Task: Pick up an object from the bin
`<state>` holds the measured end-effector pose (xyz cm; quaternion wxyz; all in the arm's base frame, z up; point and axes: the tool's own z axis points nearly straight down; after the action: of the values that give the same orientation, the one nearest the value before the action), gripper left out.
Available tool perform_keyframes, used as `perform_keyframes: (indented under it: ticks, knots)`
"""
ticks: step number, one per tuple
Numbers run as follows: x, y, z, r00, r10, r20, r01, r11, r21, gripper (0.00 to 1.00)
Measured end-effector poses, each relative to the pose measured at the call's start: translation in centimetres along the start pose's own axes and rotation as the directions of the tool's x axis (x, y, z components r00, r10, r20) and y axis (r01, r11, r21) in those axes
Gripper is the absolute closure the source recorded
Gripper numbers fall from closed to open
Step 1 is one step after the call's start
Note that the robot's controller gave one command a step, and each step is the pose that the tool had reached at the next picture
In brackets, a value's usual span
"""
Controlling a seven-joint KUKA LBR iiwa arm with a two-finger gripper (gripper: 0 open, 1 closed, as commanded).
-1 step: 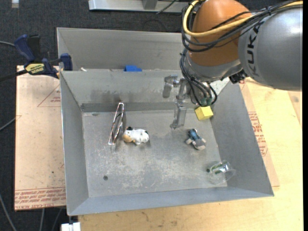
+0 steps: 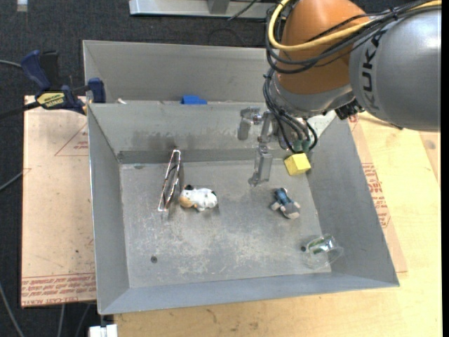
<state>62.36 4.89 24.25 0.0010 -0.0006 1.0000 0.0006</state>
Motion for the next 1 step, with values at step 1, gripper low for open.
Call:
perform_keyframes:
  ticks: [1]
  knots:
    - [1.55, 2.43, 7.47, 1.000, 0.027, 0.004, -0.027, 1.000, -0.001, 0.00]
